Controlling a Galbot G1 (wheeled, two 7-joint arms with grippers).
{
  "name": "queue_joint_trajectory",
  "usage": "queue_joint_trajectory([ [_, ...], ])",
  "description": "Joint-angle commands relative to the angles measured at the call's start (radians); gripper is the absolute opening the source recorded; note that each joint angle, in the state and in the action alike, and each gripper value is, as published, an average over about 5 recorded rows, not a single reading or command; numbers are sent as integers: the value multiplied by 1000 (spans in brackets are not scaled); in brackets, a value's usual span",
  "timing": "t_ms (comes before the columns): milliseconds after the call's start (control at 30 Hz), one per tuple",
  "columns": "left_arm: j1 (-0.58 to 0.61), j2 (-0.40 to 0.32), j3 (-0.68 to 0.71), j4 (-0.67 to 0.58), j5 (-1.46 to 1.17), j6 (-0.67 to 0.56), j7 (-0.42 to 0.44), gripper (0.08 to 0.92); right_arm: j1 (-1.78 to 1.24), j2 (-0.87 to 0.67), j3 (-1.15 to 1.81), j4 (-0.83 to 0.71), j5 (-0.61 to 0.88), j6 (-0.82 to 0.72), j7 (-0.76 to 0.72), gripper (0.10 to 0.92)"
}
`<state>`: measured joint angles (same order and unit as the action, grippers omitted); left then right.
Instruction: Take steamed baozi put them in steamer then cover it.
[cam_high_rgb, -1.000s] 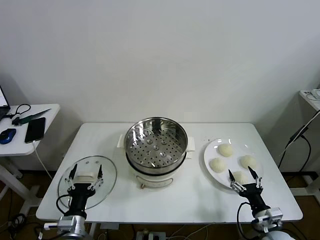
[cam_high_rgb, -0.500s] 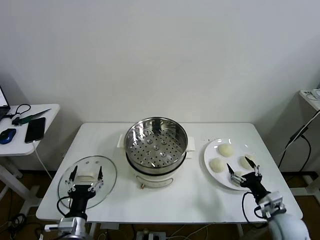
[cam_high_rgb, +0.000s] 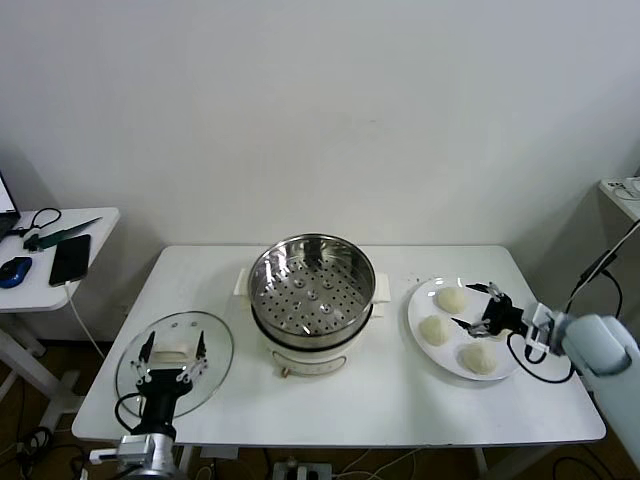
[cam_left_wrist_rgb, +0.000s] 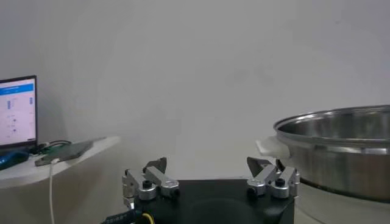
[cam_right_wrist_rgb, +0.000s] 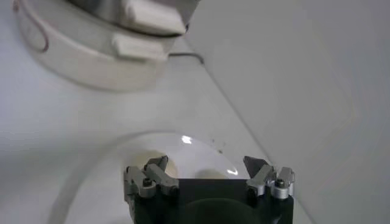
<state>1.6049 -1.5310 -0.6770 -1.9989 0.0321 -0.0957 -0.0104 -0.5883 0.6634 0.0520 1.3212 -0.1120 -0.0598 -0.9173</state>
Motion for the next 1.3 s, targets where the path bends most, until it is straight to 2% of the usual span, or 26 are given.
queue_joint_trajectory([
  [33, -6, 0, -1, 3, -3, 13, -8, 823, 570, -37, -561, -319, -151, 43, -224, 823],
  [233, -9, 3, -4, 10, 0, 15, -7, 823, 668, 104, -680, -487, -180, 84, -234, 823],
  [533, -16, 11, -26, 28, -2, 24, -9, 823, 680, 311, -667, -731, -250, 144, -226, 823],
  [867, -26, 16, -35, 45, 0, 26, -10, 823, 632, 426, -605, -841, -324, 181, -195, 823],
  [1300, -24, 17, -36, 55, 9, 22, -10, 823, 614, 489, -494, -921, -460, 229, -165, 823],
])
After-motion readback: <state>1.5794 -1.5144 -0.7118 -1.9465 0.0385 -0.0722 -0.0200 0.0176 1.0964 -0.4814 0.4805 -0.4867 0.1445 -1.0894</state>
